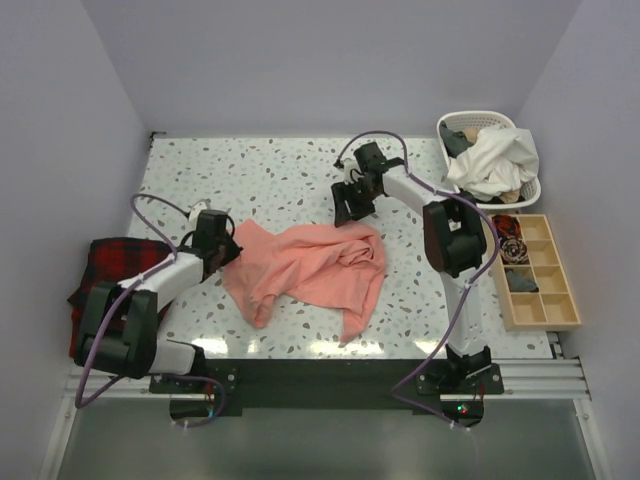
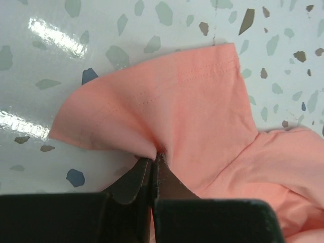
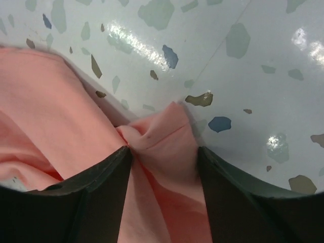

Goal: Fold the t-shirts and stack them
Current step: Flatten out the tshirt

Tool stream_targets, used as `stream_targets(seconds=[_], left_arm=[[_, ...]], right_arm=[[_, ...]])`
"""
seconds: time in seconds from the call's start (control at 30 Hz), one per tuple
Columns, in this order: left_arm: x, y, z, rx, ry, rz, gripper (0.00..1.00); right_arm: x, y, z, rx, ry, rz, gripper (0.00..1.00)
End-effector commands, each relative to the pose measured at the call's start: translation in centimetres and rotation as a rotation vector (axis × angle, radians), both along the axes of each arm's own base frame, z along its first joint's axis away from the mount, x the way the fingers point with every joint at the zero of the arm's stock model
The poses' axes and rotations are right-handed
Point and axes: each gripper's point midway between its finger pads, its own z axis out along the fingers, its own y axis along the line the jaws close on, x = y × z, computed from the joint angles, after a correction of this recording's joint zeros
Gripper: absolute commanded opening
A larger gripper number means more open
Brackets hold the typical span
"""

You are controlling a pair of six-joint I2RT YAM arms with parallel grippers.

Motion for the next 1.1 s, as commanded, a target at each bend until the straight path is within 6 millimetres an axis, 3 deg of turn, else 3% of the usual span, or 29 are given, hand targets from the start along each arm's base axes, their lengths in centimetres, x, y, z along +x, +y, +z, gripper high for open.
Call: stream_targets(seconds=[0.0,0.1,0.27,0.3,0.37,0.4,0.47,0.5,0.57,0.6,0.63,0.67,0.7,0.77,0.8,0.9,1.0,1.07], left_arm=[[1.3,-0.2,4.3,0.021,-0.088,-0.047,0.00],[1.4,-0.1,5.0,0.029,-0.102,-0.058,0.00],[1.9,-0.2,6.7,0.045,-0.139,-0.089,0.00],[2.4,-0.3,7.6,0.057,-0.156,-0.101,0.00],[2.4,0.0,8.6,0.079,-0.156,-0.111,0.00],[3.2,0.2,10.3,0.104,-0.187,-0.114,0.00],[3.1,0.7,12.1,0.144,-0.201,-0.124,0.00],[3.7,0.9,14.1,0.160,-0.241,-0.117,0.00],[3.5,1.4,16.3,0.194,-0.261,-0.130,0.00],[4.1,1.2,19.0,0.199,-0.310,-0.137,0.00],[4.2,1.2,20.4,0.207,-0.329,-0.148,0.00],[3.8,1.4,21.1,0.231,-0.312,-0.167,0.00],[4.2,1.1,24.2,0.226,-0.367,-0.180,0.00],[3.6,1.2,26.5,0.248,-0.387,-0.208,0.00],[3.5,1.3,29.3,0.256,-0.440,-0.205,0.00],[1.7,1.1,34.4,0.267,-0.548,-0.254,0.00],[-1.0,0.0,39.2,0.264,-0.660,-0.359,0.00],[-3.5,0.3,42.5,0.281,-0.725,-0.376,0.00]], right_arm=[[-1.1,1.2,1.3,0.056,0.019,0.054,0.41],[-0.9,1.2,1.9,0.067,-0.008,0.041,0.00],[0.5,1.4,5.8,0.100,-0.135,0.011,0.00],[0.6,1.2,8.0,0.112,-0.184,0.001,0.00],[1.2,0.4,10.1,0.084,-0.256,-0.028,0.00],[1.1,-0.2,12.8,0.083,-0.315,-0.042,0.00],[0.5,-1.8,15.2,0.037,-0.367,-0.077,0.00],[-0.1,-3.3,17.7,0.012,-0.438,-0.122,0.00],[-1.0,-4.7,20.8,0.005,-0.513,-0.163,0.00],[-1.4,-5.9,21.6,-0.022,-0.543,-0.203,0.00],[-2.7,-6.8,24.7,-0.003,-0.607,-0.224,0.00],[-3.4,-7.5,25.9,-0.005,-0.633,-0.243,0.00],[-4.2,-8.1,27.2,-0.001,-0.661,-0.257,0.00],[-6.4,-9.9,30.8,0.006,-0.737,-0.302,0.01],[-7.2,-10.6,32.2,0.010,-0.766,-0.316,0.01],[-10.7,-13.1,36.8,0.030,-0.866,-0.375,0.05],[-14.9,-14.7,41.5,0.109,-0.961,-0.390,0.08],[-18.0,-15.2,44.0,0.172,-1.008,-0.372,0.09]])
